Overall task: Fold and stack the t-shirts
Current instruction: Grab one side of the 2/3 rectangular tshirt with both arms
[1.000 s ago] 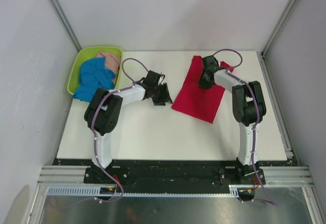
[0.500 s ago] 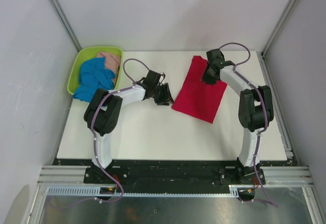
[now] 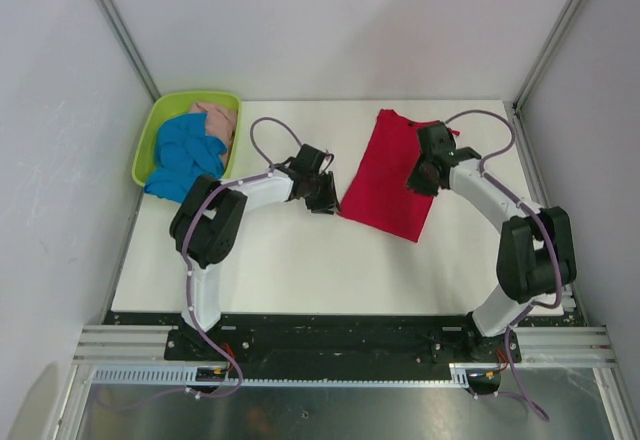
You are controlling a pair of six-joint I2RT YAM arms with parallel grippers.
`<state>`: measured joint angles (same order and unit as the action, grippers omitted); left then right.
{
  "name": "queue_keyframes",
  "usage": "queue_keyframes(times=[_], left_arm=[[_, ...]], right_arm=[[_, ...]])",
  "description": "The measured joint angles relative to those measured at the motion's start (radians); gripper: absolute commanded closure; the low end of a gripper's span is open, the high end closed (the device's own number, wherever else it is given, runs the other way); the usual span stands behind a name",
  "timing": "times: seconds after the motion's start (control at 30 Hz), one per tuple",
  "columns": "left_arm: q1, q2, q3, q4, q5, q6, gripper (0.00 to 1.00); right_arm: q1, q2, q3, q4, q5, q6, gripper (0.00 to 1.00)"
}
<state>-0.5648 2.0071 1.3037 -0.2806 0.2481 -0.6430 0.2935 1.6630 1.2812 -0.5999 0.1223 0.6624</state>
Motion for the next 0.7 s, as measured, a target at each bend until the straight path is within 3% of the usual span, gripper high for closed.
queue_keyframes(times=[0.47,0.7], left_arm=[[-0.013,0.002,0.008,-0.007,-0.028,0.014,0.68],[-0.019,0.003,0.011,-0.009,-0.029,0.014,0.68]], right_arm=[[0.057,-0.242,-0.429,0.044,0.005,0.16,0.73],[0.059,-0.266,-0.504,0.085,0.017,0.23,0.71]])
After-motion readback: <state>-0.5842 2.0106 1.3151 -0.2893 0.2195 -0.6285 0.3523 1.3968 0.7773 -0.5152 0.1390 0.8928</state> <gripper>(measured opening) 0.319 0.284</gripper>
